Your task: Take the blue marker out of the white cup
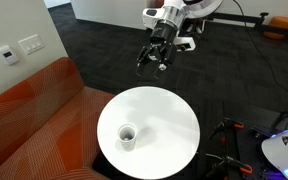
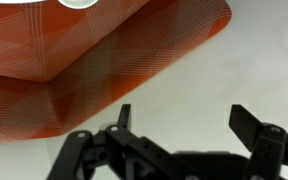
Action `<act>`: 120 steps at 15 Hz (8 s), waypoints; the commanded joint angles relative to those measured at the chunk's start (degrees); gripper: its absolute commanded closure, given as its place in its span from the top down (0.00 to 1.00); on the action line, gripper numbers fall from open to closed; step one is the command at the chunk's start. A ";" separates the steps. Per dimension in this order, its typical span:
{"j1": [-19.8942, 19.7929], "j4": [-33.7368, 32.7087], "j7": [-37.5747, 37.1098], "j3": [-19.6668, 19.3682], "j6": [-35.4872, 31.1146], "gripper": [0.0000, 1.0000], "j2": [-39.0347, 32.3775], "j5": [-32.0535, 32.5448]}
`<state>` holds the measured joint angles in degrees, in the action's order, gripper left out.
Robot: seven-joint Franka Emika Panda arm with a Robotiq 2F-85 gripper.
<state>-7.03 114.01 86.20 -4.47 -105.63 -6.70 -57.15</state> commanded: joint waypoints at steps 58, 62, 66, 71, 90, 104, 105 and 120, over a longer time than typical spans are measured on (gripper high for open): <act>2.56 -19.71 44.78 9.67 -11.63 0.73 -32.24 18.86; 2.74 -22.32 43.32 9.93 -12.25 0.65 -34.50 21.41; 2.77 -24.24 41.15 10.63 -12.74 0.57 -36.00 23.88; 2.61 -25.36 39.73 11.96 -13.24 0.52 -37.21 26.16; 2.64 -31.05 36.72 14.21 -12.28 0.41 -41.69 32.10; 2.29 -32.43 35.21 15.94 -11.87 0.38 -44.02 33.41; 2.25 -32.38 35.22 15.99 -11.87 0.38 -44.06 33.38; 1.14 -32.40 35.26 16.74 -11.10 0.21 -44.88 32.77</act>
<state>-4.92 83.13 123.30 11.12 -118.09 -50.55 -25.02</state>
